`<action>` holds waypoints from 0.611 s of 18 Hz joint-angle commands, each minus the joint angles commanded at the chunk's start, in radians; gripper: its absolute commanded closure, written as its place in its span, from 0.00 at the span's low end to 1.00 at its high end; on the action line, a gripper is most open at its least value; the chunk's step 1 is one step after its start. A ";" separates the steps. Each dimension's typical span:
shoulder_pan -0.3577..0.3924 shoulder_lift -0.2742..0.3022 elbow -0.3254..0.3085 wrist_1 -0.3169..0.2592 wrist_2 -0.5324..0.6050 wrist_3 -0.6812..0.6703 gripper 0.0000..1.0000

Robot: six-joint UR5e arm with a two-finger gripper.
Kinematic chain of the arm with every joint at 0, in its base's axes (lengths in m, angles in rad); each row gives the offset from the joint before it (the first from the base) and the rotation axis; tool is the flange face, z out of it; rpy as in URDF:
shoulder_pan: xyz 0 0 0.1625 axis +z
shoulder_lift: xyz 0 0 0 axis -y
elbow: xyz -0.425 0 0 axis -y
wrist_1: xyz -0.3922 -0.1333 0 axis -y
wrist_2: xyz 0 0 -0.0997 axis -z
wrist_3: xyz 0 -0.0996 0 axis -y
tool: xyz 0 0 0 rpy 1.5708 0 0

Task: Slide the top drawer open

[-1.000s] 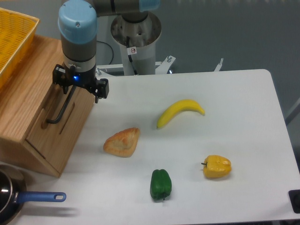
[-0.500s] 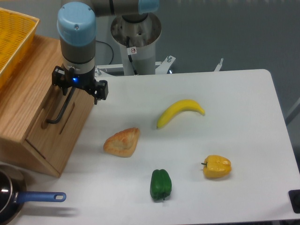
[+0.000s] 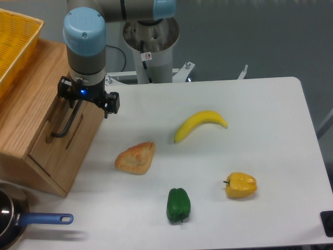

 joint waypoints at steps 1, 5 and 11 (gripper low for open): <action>0.000 0.000 0.000 0.000 0.000 0.000 0.00; 0.000 -0.006 0.000 0.000 0.003 0.000 0.00; 0.000 -0.021 0.002 0.025 0.014 0.006 0.00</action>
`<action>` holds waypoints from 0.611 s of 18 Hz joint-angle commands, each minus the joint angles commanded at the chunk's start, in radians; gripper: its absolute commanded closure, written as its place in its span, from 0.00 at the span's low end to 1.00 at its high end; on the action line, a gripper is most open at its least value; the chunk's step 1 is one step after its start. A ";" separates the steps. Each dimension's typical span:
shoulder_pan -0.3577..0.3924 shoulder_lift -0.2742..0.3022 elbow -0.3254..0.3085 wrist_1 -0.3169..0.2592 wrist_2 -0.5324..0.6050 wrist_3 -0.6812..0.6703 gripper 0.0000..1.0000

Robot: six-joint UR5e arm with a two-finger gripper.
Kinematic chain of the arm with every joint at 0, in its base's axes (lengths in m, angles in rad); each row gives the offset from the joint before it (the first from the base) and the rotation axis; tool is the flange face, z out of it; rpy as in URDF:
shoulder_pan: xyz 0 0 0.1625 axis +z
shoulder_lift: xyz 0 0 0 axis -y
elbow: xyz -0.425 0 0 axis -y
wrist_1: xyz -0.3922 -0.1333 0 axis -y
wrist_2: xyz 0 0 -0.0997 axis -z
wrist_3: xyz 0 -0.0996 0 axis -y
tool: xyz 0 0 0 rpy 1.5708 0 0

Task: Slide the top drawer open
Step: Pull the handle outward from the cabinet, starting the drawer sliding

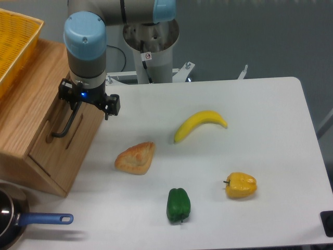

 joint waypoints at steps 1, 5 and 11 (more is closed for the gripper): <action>0.002 0.000 0.002 0.002 0.002 0.003 0.00; 0.002 -0.002 0.008 0.009 0.015 0.009 0.00; 0.002 -0.002 0.014 0.018 0.041 0.011 0.00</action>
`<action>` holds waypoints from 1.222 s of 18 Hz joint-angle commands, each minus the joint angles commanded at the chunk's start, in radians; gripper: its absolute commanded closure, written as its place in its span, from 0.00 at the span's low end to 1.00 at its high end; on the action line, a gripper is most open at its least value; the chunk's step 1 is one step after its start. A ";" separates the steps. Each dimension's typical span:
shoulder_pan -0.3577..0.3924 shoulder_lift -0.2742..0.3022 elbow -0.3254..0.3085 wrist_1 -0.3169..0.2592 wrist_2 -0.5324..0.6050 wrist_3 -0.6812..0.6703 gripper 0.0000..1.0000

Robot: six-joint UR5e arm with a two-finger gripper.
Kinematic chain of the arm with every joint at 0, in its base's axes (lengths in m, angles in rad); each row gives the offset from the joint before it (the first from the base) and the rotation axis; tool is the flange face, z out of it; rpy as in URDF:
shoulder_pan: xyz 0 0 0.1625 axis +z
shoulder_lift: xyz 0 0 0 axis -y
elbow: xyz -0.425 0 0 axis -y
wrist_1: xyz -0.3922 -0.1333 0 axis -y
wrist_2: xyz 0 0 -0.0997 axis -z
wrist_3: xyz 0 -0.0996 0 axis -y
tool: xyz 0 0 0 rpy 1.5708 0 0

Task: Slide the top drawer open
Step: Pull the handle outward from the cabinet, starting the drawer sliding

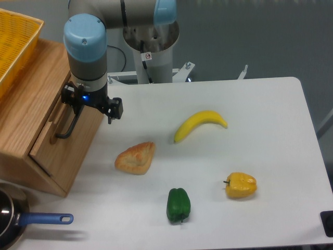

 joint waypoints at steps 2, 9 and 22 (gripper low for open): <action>0.000 -0.002 0.008 0.002 0.017 0.000 0.00; 0.002 -0.009 0.023 0.015 0.048 0.002 0.00; 0.034 -0.008 0.017 0.014 0.063 0.060 0.00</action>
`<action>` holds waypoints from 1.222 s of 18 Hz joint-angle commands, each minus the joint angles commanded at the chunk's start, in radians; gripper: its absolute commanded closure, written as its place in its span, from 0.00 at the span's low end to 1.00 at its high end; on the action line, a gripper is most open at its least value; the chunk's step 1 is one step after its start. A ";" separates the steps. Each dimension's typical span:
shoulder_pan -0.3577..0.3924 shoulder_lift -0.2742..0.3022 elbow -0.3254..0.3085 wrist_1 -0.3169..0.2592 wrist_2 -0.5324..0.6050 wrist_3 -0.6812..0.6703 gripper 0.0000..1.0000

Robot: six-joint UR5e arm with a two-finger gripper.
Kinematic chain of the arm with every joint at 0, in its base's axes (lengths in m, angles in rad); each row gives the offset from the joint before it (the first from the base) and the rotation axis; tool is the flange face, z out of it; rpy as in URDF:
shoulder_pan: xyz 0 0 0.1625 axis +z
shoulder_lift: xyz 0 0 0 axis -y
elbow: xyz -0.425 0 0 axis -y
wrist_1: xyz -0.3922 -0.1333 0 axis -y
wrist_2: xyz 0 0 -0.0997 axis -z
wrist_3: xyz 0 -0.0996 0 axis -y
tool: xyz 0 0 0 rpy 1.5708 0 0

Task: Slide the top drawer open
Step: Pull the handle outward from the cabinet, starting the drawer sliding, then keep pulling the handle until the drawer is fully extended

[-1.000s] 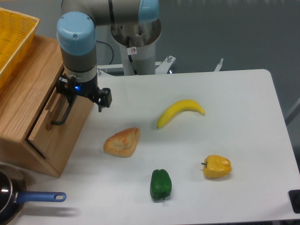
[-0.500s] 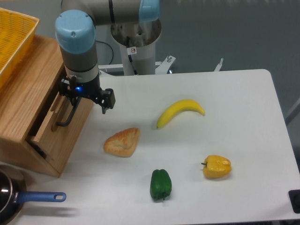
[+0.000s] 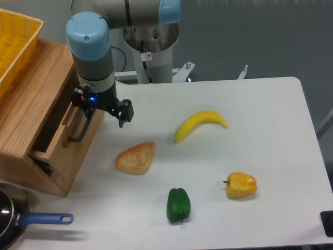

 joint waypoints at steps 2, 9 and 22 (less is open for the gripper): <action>0.000 0.000 0.000 0.000 0.012 0.000 0.00; 0.029 -0.002 0.000 0.000 0.028 0.002 0.00; 0.083 0.002 -0.002 0.000 0.029 0.044 0.00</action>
